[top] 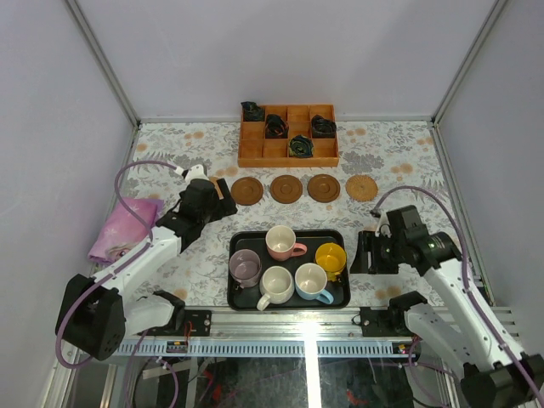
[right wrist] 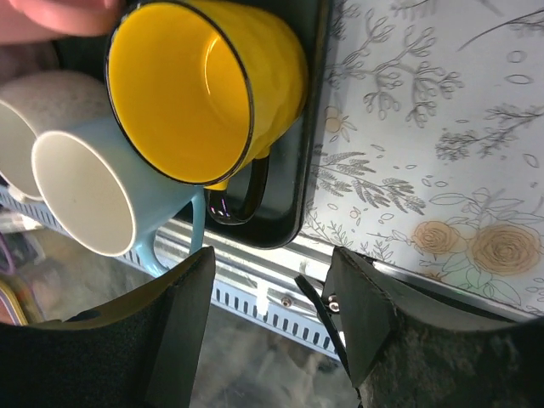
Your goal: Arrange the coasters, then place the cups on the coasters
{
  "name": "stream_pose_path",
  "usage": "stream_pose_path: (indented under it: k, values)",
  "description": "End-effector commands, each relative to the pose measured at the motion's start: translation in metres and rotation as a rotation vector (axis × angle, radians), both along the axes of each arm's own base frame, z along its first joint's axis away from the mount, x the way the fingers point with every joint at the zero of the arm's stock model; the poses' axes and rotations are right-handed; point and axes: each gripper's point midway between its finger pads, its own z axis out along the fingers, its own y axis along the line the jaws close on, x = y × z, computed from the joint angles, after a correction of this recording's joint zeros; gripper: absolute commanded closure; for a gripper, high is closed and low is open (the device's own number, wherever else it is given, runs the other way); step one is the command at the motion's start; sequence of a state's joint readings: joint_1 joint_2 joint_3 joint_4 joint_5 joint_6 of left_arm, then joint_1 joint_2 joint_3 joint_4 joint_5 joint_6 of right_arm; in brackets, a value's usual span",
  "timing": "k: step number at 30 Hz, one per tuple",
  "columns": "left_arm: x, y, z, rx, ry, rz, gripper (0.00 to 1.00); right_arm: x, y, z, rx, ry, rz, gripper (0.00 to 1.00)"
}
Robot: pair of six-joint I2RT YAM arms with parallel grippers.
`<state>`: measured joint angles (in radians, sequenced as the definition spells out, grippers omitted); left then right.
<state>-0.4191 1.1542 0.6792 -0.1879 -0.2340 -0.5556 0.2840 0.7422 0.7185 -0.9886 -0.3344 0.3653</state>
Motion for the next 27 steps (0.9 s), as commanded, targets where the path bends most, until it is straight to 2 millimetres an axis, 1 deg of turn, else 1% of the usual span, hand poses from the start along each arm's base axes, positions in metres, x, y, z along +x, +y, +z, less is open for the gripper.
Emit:
stream_pose_path:
  k: [1,5,8,12,20,27]
  values:
    - [0.003,0.003,0.004,-0.010,-0.026,0.044,0.16,0.004,0.016,0.001,-0.012,-0.002,0.137,0.35]
    - [0.005,0.005,0.004,0.000,-0.027,0.049,0.16,0.007,0.026,-0.006,-0.037,0.021,0.209,0.36]
    - [0.007,0.005,0.003,0.010,-0.025,0.051,0.16,0.014,0.030,-0.005,-0.049,0.009,0.235,0.36]
    - [0.009,0.005,0.000,0.021,-0.019,0.050,0.16,0.016,0.036,-0.006,-0.048,0.015,0.269,0.38]
    - [0.013,0.003,-0.002,0.027,-0.011,0.043,0.16,0.011,0.051,-0.017,-0.052,0.057,0.345,0.40]
    - [0.012,0.006,-0.003,0.034,-0.014,0.057,0.16,0.003,0.059,-0.029,-0.068,0.102,0.385,0.41]
